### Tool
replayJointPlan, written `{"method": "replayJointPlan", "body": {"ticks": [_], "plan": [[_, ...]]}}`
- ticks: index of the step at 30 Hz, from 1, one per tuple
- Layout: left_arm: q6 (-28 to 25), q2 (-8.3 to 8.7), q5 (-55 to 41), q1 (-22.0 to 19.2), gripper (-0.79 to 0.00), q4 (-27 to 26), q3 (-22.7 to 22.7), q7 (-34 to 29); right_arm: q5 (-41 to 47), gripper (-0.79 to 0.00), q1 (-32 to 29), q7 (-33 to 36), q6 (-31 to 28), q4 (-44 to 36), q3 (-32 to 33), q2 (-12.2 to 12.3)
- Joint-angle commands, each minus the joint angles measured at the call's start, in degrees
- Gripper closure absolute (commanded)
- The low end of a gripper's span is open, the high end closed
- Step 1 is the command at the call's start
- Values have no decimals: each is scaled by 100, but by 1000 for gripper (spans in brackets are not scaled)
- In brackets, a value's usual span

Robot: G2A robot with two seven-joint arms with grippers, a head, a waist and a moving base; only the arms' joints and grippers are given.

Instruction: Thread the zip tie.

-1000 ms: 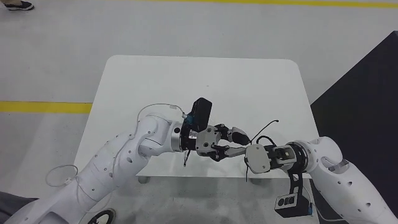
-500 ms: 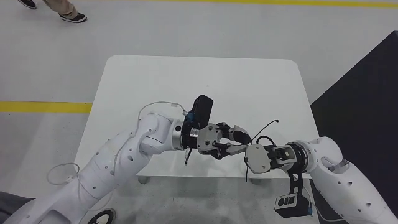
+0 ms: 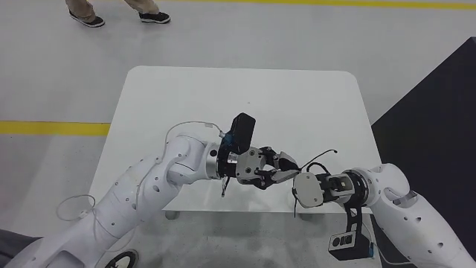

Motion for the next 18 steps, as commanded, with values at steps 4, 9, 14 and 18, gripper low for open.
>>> {"method": "replayJointPlan", "body": {"ticks": [4,9,14,18], "plan": [[0,-6,11,7,0,-8,11,6,0,0,0,0,0,0,0,0],[0,-14,56,9,0,-9,28,0,-23,0,-17,171,-20,-65,14,-11],[0,-26,66,-9,0,6,58,-14,-87,0,-51,284,61,-104,174,-20],[0,-28,61,-5,0,13,71,-22,-72,0,-100,288,60,-134,341,-18]]}}
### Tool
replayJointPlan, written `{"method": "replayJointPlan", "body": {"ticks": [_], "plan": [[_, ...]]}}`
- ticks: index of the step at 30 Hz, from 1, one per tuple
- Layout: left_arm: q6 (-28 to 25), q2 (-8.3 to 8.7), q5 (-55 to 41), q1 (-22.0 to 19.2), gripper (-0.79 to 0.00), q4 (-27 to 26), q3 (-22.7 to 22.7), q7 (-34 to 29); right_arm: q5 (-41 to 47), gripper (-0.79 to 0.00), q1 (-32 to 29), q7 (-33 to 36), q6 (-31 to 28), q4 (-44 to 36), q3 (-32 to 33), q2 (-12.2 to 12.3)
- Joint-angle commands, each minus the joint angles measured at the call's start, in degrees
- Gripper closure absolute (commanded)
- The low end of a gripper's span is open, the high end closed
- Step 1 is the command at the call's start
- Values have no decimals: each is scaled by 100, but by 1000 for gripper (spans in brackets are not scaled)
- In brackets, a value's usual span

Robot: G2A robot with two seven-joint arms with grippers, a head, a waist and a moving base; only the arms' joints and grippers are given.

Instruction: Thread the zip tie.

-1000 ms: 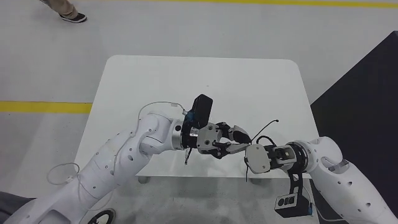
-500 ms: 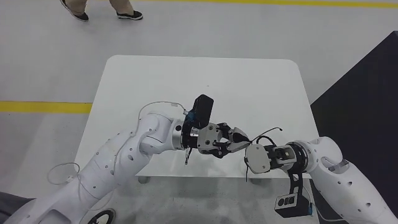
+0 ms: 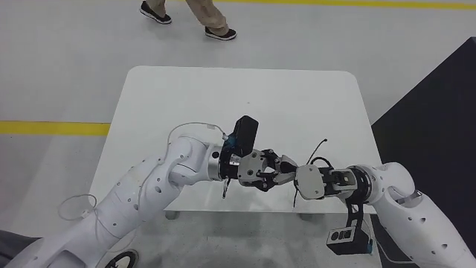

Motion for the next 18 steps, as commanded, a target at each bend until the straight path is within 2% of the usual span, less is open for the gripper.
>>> {"method": "replayJointPlan", "body": {"ticks": [1,18], "plan": [[0,1,0,-3,0,0,3,-12,16,0,-19,-2,4,-4,88,2],[0,59,-114,51,0,34,20,-114,42,0,-379,-33,16,-113,865,25]]}}
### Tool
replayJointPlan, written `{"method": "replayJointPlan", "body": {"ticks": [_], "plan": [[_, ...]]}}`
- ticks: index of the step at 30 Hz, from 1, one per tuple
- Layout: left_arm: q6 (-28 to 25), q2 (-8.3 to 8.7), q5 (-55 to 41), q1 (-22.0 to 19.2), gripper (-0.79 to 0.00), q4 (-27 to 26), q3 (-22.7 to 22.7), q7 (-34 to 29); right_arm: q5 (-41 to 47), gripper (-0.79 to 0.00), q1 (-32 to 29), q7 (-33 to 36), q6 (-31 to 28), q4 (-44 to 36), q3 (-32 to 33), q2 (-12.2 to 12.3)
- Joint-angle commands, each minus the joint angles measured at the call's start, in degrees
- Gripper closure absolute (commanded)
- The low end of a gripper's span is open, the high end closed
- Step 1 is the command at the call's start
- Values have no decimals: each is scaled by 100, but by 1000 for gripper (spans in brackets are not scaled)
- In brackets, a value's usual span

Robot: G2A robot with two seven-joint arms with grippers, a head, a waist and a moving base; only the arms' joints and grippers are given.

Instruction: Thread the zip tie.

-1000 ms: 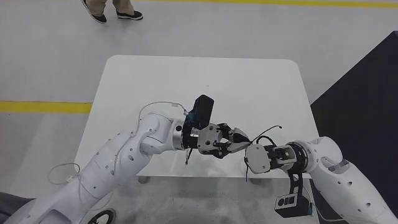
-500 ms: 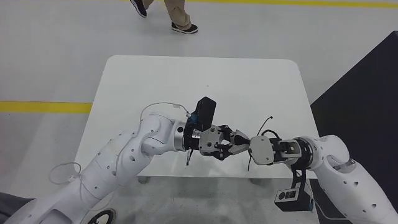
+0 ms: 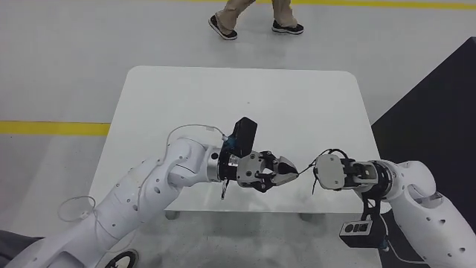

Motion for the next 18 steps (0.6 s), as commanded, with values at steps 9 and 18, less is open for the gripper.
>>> {"method": "replayJointPlan", "body": {"ticks": [9,18], "plan": [[0,17,-40,11,0,-10,-21,6,38,0,-139,19,28,-48,334,-12],[0,17,-68,14,0,1,-20,2,107,0,-258,6,48,-99,582,-32]]}}
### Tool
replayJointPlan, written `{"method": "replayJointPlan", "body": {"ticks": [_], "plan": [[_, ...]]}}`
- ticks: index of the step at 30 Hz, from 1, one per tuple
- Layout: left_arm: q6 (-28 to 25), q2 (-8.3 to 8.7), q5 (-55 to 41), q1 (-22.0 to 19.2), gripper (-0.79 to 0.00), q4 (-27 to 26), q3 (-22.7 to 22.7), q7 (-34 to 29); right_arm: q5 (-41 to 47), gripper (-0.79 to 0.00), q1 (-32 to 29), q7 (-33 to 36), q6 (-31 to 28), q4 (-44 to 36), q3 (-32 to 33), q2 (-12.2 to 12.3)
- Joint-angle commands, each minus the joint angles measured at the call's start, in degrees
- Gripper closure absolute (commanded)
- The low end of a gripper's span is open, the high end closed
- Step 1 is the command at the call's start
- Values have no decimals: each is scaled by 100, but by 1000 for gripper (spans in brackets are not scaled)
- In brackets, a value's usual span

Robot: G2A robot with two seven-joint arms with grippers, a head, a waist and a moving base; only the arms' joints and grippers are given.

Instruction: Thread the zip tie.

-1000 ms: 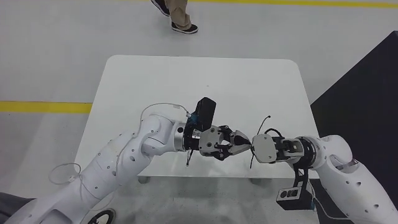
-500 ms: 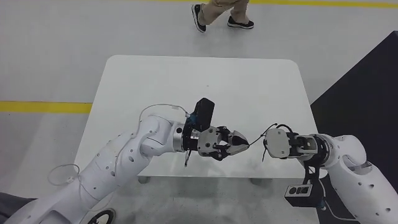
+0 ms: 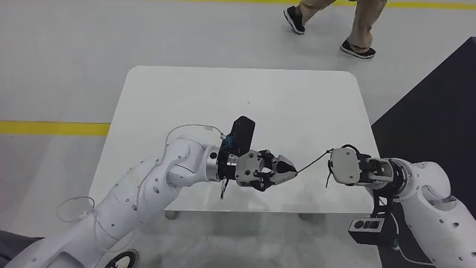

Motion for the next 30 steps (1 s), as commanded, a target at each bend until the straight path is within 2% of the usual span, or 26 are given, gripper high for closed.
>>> {"method": "replayJointPlan", "body": {"ticks": [1,30], "plan": [[0,-1,-4,0,0,-9,5,-7,4,0,-23,3,12,-3,54,-4],[0,-22,37,10,0,4,-27,30,49,0,-267,31,208,-111,465,-118]]}}
